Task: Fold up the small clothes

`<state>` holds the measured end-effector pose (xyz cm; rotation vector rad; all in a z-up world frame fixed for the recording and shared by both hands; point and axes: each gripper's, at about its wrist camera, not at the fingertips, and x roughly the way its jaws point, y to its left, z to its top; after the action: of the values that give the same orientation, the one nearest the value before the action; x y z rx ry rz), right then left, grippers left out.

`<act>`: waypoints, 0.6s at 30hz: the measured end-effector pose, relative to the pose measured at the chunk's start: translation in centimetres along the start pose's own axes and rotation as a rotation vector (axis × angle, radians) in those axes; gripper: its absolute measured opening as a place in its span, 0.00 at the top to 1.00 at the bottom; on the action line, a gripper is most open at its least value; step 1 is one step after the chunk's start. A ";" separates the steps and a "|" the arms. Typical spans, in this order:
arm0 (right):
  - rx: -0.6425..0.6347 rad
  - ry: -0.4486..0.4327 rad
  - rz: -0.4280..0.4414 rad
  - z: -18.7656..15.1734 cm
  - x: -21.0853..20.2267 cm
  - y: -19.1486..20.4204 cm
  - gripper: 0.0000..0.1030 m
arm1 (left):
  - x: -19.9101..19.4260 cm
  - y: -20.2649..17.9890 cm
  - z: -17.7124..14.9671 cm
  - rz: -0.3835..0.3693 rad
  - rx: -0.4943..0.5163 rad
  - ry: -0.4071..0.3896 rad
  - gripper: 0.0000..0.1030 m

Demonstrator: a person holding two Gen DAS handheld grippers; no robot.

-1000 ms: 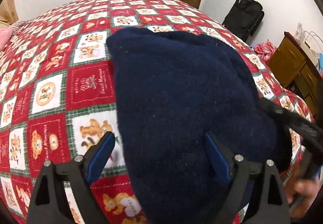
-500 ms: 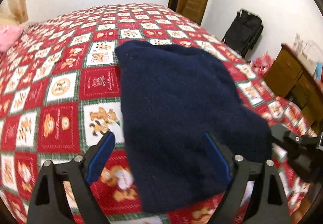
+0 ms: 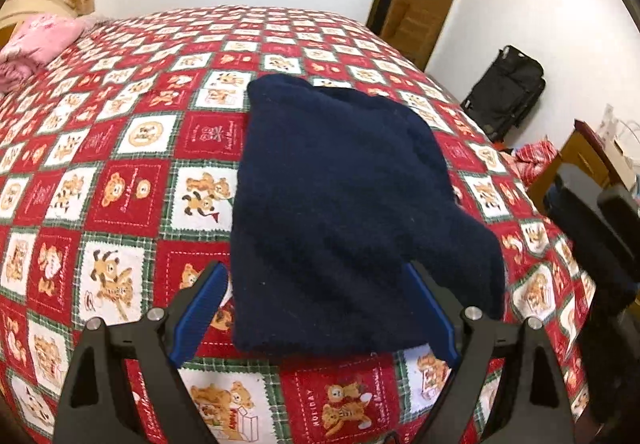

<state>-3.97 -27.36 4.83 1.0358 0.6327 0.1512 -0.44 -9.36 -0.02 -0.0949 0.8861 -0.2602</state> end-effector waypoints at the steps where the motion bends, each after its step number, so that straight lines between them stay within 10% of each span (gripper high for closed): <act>1: -0.061 -0.018 -0.042 0.0 -0.4 0.6 0.96 | -0.1 0.0 0.1 0.007 0.013 -0.007 0.12; 11: -0.596 -0.011 -0.692 1.0 -3.5 -1.1 0.97 | 0.8 1.3 0.0 0.026 0.046 0.022 0.12; 15: -0.934 -0.249 -1.216 1.8 -7.9 0.6 0.97 | 1.8 1.6 -0.2 0.016 0.079 0.056 0.12; 18: -1.080 -0.401 -1.236 2.2 -9.8 1.4 0.97 | 2.3 2.4 0.1 0.004 0.064 0.056 0.12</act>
<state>-10.50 -32.26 10.85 -0.4576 0.5941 -0.7221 1.46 -7.67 -2.13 -0.0265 0.9324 -0.2883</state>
